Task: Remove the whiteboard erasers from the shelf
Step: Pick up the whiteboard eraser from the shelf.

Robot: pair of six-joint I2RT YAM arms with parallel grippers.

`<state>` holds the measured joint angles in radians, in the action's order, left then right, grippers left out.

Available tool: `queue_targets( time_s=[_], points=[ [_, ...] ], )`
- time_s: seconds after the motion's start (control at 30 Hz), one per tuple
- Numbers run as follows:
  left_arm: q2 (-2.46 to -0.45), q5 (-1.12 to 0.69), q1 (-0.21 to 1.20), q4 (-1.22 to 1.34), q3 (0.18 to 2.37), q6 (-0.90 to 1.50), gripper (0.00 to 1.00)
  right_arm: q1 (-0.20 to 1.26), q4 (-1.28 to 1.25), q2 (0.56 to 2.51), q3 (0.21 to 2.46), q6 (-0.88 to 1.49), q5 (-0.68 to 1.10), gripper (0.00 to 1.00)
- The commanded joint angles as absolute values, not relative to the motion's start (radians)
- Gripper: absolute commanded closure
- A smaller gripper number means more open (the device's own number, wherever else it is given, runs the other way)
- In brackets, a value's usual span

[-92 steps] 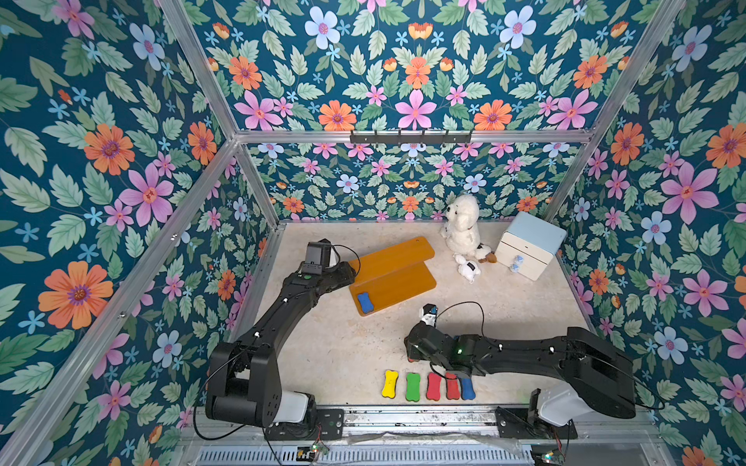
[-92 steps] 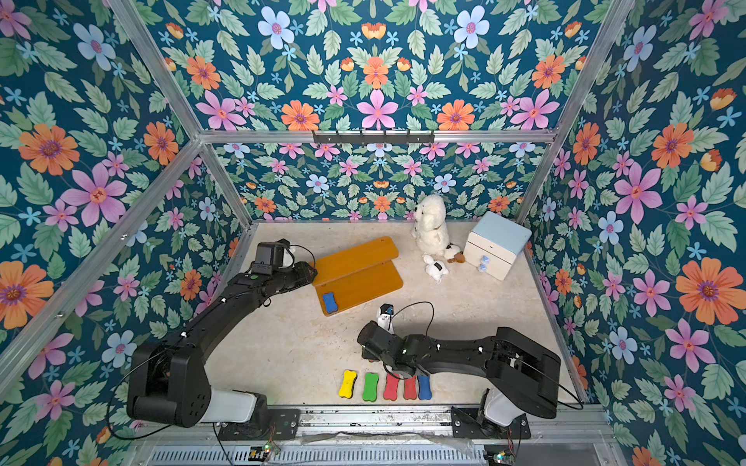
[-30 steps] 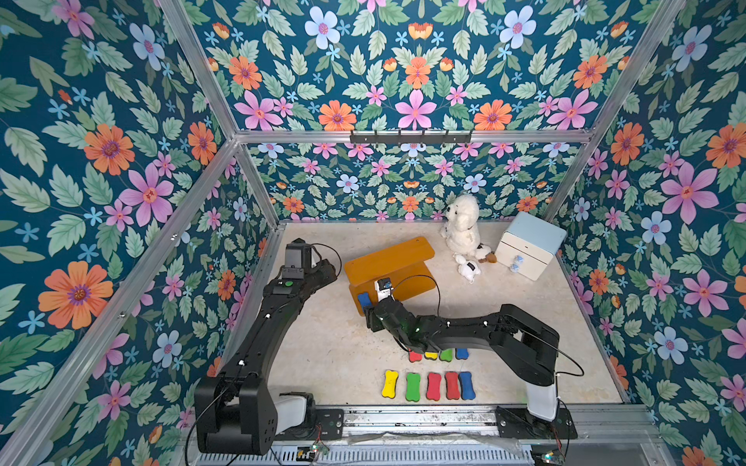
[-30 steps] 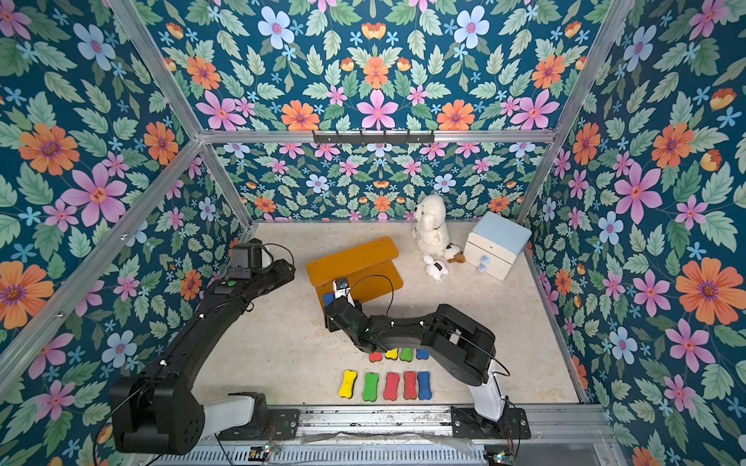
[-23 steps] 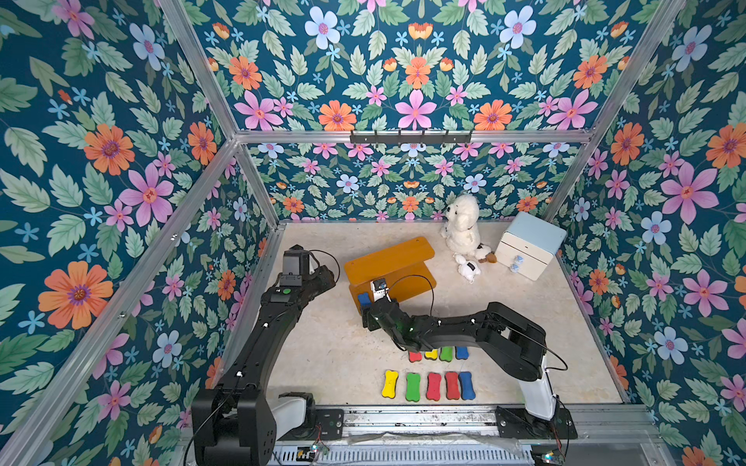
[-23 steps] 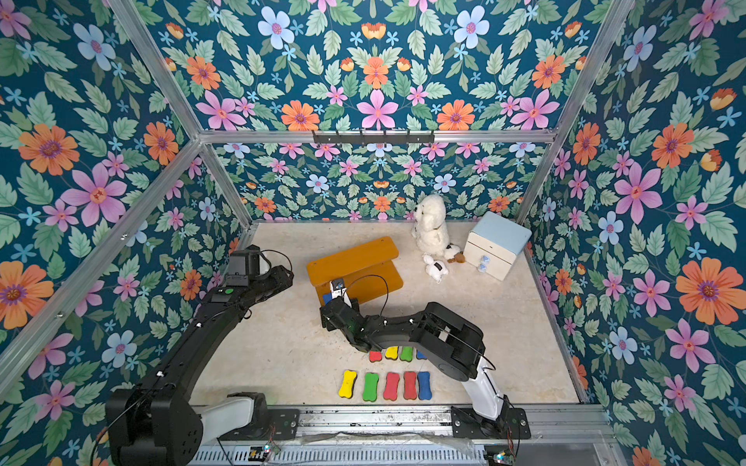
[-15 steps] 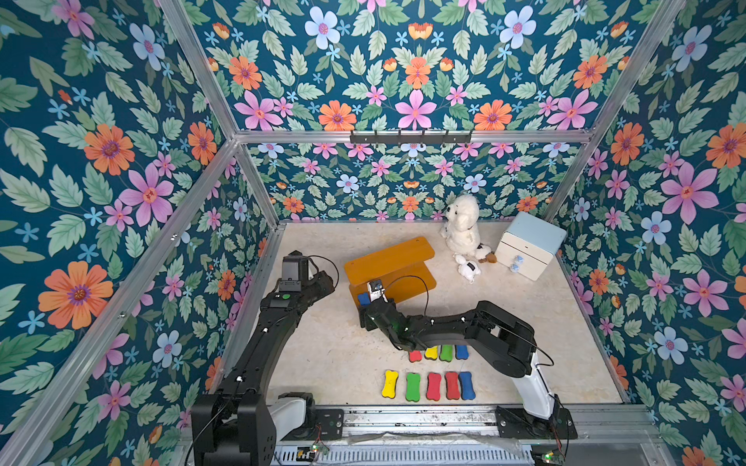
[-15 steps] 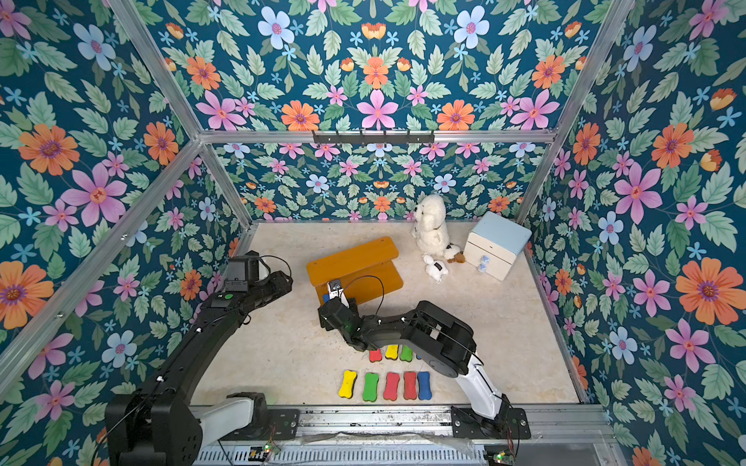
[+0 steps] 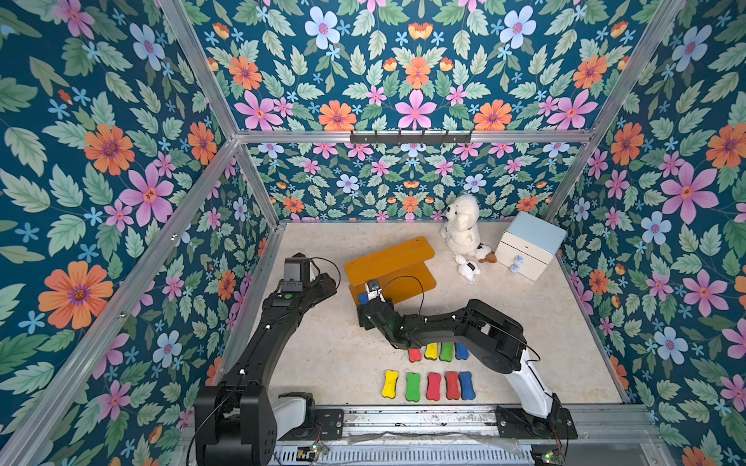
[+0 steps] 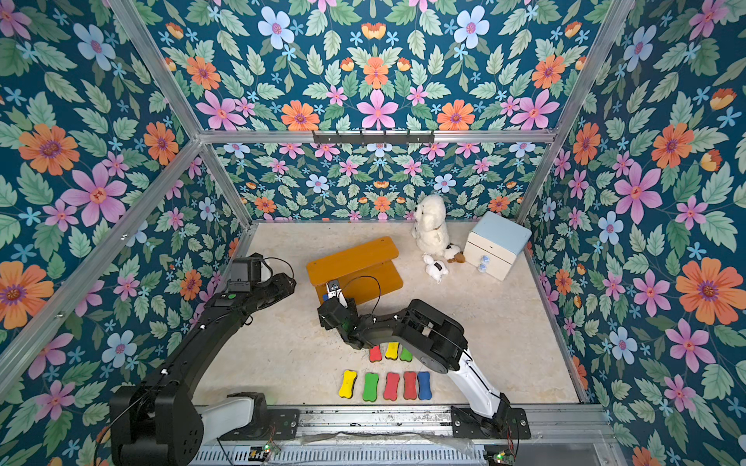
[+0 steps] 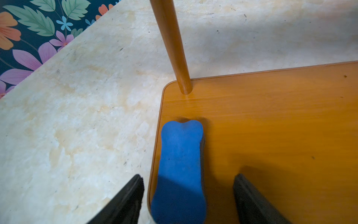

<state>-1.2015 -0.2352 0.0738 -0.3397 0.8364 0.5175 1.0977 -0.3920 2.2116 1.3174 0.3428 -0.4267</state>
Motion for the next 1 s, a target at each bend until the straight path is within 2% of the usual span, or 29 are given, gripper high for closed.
queue_targets(
  time_s=[0.0,0.7,0.8,0.9,0.97],
  points=[
    [-1.213,-0.246,0.074,-0.321,0.838,0.516,0.45,1.097,-0.385,2.221,1.329,0.326,-0.430,0.26],
    [-1.226,-0.270,0.074,-0.309,0.825,0.515,0.46,1.111,-0.338,2.140,1.293,0.366,-0.485,0.64],
    [-1.216,-0.276,0.074,-0.304,0.813,0.516,0.46,1.136,-0.266,2.117,1.307,0.432,-0.544,0.68],
    [-1.203,-0.279,0.074,-0.304,0.798,0.517,0.46,1.175,-0.105,2.101,1.352,0.557,-0.622,0.74],
    [-1.186,-0.281,0.074,-0.301,0.789,0.516,0.46,1.209,0.020,2.083,1.382,0.653,-0.666,0.74]
  ],
)
